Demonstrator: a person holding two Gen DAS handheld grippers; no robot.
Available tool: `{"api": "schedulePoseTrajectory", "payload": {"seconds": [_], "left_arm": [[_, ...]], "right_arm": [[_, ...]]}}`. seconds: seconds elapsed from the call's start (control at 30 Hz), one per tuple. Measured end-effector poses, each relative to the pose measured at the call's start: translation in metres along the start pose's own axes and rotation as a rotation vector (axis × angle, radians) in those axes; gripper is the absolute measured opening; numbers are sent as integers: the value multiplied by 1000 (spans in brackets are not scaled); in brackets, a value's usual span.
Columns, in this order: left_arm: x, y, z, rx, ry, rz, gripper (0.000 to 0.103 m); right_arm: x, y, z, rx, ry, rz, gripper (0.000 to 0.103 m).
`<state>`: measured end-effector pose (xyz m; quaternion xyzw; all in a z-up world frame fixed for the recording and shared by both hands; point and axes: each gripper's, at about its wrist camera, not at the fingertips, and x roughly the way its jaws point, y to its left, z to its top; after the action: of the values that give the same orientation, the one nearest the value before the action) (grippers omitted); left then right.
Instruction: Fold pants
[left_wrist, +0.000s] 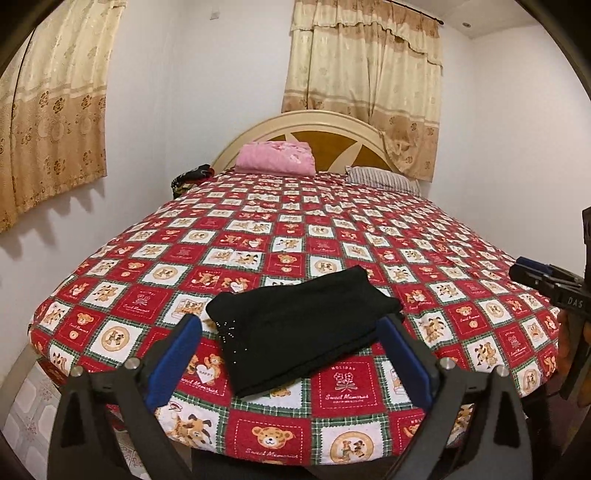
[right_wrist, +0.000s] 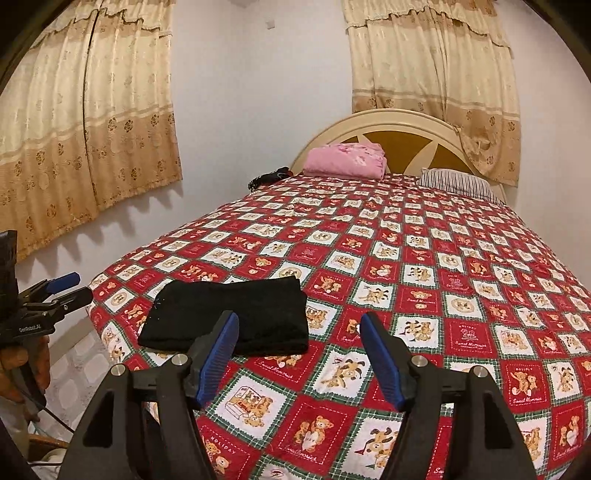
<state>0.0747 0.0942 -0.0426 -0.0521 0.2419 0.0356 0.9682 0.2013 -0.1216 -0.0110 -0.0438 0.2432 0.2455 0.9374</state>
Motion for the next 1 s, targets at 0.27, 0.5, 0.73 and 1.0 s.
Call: {"api": "schedulePoseTrajectory", "payload": {"seconds": [0.27, 0.5, 0.73, 1.0], "left_arm": [[1, -5, 0, 10, 4, 1, 99], [2, -7, 0, 17, 9, 2, 101], [2, -10, 2, 44, 8, 15, 103], [-5, -14, 11, 59, -43, 8, 103]], "right_arm": [[-2, 1, 0, -5, -4, 0, 70], [-2, 3, -1, -17, 2, 8, 70], [-2, 6, -2, -28, -5, 12, 70], [-3, 7, -2, -31, -14, 14, 70]]}}
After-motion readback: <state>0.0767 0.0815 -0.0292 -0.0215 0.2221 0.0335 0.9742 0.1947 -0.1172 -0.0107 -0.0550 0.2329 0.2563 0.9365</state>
